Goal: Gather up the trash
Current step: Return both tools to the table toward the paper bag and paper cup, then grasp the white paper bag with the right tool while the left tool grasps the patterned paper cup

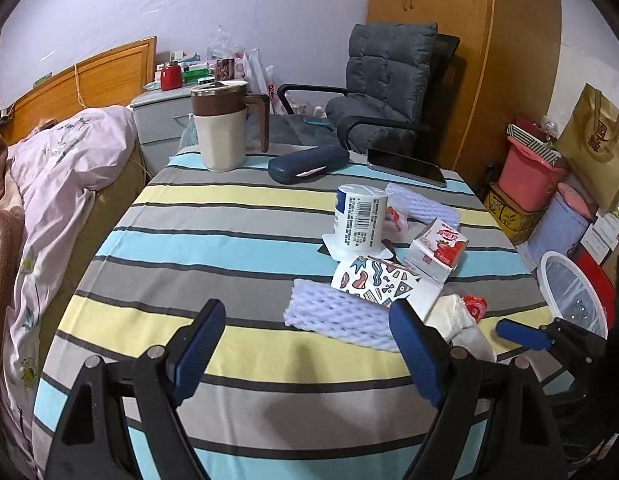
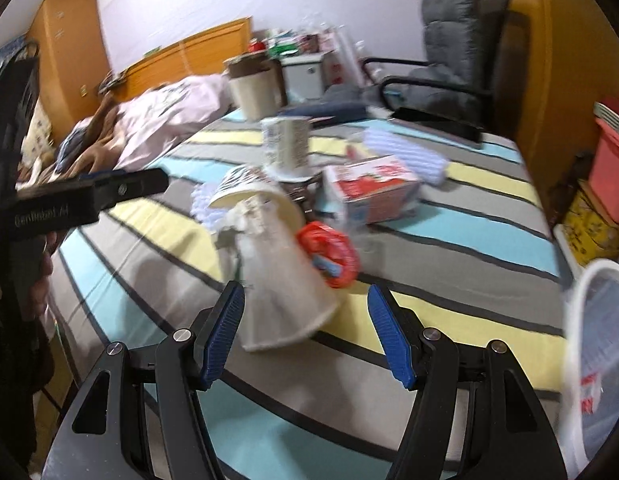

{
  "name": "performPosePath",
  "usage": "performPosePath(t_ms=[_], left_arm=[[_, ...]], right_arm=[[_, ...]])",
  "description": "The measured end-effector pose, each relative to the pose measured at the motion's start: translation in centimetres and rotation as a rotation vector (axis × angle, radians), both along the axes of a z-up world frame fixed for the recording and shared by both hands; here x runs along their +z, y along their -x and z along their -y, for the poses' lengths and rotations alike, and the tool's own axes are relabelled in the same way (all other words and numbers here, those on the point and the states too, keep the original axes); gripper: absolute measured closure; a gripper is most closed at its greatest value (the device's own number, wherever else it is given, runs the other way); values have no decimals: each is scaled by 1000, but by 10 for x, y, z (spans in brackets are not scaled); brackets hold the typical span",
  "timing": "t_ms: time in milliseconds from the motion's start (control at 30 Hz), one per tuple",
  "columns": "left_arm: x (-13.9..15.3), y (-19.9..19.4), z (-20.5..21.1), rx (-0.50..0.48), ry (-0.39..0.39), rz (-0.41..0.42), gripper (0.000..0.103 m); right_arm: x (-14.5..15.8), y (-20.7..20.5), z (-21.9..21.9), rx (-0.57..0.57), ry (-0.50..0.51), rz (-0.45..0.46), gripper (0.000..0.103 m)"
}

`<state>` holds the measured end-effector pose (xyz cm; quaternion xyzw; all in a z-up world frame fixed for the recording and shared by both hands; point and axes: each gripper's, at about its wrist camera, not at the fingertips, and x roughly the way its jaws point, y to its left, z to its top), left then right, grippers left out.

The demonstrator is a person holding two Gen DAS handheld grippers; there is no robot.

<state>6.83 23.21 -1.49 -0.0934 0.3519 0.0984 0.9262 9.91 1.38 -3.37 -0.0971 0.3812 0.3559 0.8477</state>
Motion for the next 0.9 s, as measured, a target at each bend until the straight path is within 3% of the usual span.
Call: performPosePath(t_ms=[133,233,400,600,900], left_arm=[[-2,-5,-3,-6,9,-7,18],[-3,-7,-4,-12,15,-11,18],[-3,-12,-4,-17,19,-18,18],[-2,-18,2,-28,19,-19,18],[-1,-30,13,-53,53,-22,16]], right_arm=[[-3,0,-15,31,57,21,37],[-7,-5,-14,39,49,-26,37],[-3,-4,-5,23,12,-37,64],[-4,-4,3,21,-23,-58,82],[1,-6,36,-75,-53,-62,83]])
